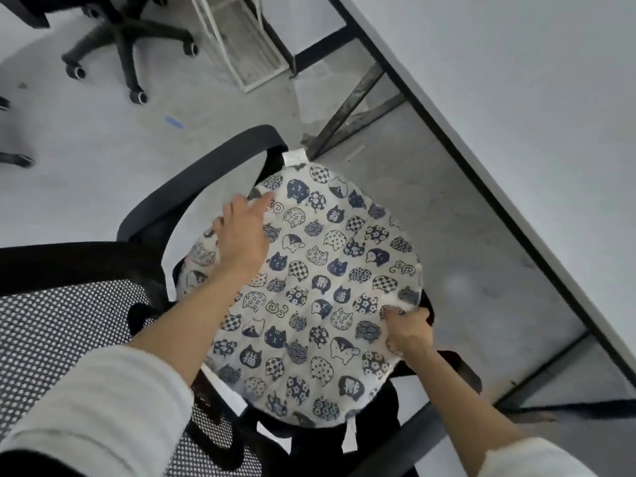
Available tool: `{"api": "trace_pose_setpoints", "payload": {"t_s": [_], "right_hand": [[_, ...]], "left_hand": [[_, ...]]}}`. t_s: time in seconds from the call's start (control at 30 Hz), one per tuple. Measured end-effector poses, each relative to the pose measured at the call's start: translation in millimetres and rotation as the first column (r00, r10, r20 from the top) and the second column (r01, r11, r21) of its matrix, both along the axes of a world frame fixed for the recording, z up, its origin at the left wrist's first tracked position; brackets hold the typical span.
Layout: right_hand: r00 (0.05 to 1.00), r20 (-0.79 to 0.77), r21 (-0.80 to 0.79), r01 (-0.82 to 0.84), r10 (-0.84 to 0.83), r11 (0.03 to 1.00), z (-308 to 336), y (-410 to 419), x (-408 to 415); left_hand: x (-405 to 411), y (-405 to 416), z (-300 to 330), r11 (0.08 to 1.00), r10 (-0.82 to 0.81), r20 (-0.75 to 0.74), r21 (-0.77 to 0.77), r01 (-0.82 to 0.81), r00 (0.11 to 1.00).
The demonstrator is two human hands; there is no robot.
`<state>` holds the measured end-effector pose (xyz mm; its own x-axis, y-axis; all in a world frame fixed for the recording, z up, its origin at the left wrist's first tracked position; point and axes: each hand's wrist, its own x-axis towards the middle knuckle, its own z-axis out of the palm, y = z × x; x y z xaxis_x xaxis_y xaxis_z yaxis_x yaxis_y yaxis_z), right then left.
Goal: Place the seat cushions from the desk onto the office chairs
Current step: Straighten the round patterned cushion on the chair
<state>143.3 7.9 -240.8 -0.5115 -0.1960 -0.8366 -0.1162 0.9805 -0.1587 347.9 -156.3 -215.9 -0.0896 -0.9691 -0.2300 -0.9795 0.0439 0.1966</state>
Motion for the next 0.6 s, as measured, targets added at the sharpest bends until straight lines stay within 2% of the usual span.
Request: {"api": "trace_pose_setpoints", "payload": {"t_s": [0.23, 0.3, 0.37, 0.47, 0.6], "right_hand": [[0.979, 0.114, 0.135, 0.155, -0.170, 0.979, -13.5, 16.1, 15.6], [0.967, 0.173, 0.212, 0.149, -0.187, 0.966, -23.6, 23.7, 15.4], [0.961, 0.146, 0.261, 0.190, -0.233, 0.946, -24.5, 28.0, 20.3], [0.976, 0.045, 0.213, 0.199, -0.213, 0.957, -19.0, 26.0, 25.0], [0.991, -0.018, -0.061, 0.131, -0.133, 0.989, -21.2, 13.9, 13.0]], "left_hand": [[-5.4, -11.2, -20.4, 0.983, -0.112, 0.125, 0.162, 0.091, 0.986], [4.6, -6.0, -31.5, 0.973, -0.172, 0.114, 0.175, 0.150, 0.979], [8.5, -4.4, -37.8, 0.962, -0.200, 0.090, 0.208, 0.178, 0.976], [7.2, -2.5, -42.9, 0.922, -0.136, 0.033, 0.369, 0.115, 0.990], [15.0, 26.3, -52.3, 0.844, -0.100, 0.004, 0.530, 0.083, 0.995]]}}
